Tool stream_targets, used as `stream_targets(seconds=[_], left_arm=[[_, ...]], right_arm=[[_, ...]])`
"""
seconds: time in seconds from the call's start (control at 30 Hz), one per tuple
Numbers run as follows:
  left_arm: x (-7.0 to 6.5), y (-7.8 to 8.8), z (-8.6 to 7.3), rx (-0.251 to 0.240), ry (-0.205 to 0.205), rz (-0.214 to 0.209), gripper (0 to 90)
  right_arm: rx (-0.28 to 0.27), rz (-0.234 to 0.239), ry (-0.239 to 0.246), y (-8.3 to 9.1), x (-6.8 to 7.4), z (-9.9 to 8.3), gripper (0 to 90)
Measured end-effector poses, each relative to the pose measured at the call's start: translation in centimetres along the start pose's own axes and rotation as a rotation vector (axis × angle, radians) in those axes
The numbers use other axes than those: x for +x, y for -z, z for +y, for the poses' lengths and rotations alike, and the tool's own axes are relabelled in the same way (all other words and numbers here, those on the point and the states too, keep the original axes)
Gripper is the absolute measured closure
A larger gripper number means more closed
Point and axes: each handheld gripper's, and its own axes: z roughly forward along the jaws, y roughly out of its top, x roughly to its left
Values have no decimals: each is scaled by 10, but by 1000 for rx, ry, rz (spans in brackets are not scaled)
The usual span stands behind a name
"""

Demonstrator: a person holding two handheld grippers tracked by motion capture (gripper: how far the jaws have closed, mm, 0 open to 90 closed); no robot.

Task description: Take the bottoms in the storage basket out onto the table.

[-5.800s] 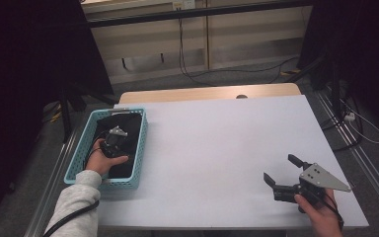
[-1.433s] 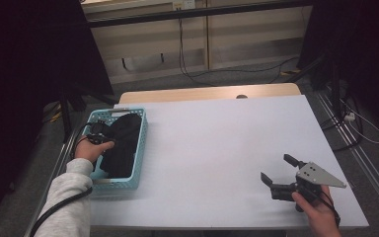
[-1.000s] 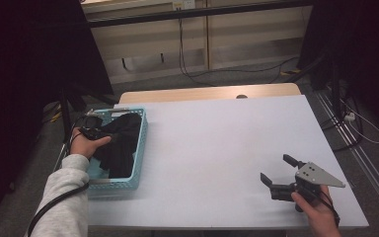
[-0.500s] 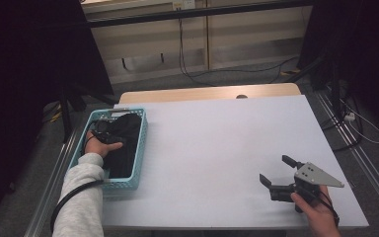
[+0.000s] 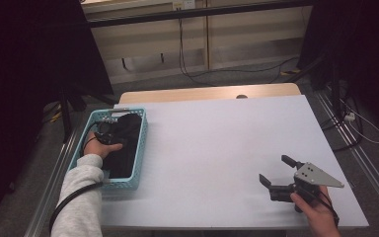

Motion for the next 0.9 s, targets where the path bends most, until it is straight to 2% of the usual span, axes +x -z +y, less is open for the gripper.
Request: stream_targets(seconds=[0.1,0.17,0.27,0.3,0.33,0.37,0.43,0.53,0.57,0.63,0.73,0.83,0.9], left_arm=[[-4,2,1,6,0,-13,477],[-5,3,1,11,25,-35,583],[-4,6,1,23,62,-74,663],[-4,6,1,18,86,-83,683],[-3,7,1,22,108,-99,693],[-3,8,1,38,110,-110,703],[-4,9,3,48,112,-100,714],[-5,15,5,68,134,-115,722],[-4,17,6,76,130,-119,725],[-3,23,8,63,151,-121,728],[-2,36,14,47,140,-127,731],[-1,49,21,26,150,-139,733],[0,60,27,0,153,-134,734]], right_arm=[[-3,-1,3,1,-1,0,13],[-4,-4,-3,1,-1,0,13],[-2,-3,-3,0,-1,0,13],[0,-3,0,0,-1,0,13],[3,-3,1,0,-1,-1,13],[5,-3,0,0,-2,-1,13],[6,-5,-4,-1,-2,-1,12],[7,-7,0,-2,-2,-1,13],[7,-8,-1,-1,-3,-1,13],[8,-12,-7,-1,-3,-1,13],[8,-12,-2,-1,-4,-2,13],[7,-12,-6,-2,-5,-2,13],[7,-12,-10,-2,-4,-1,13]])
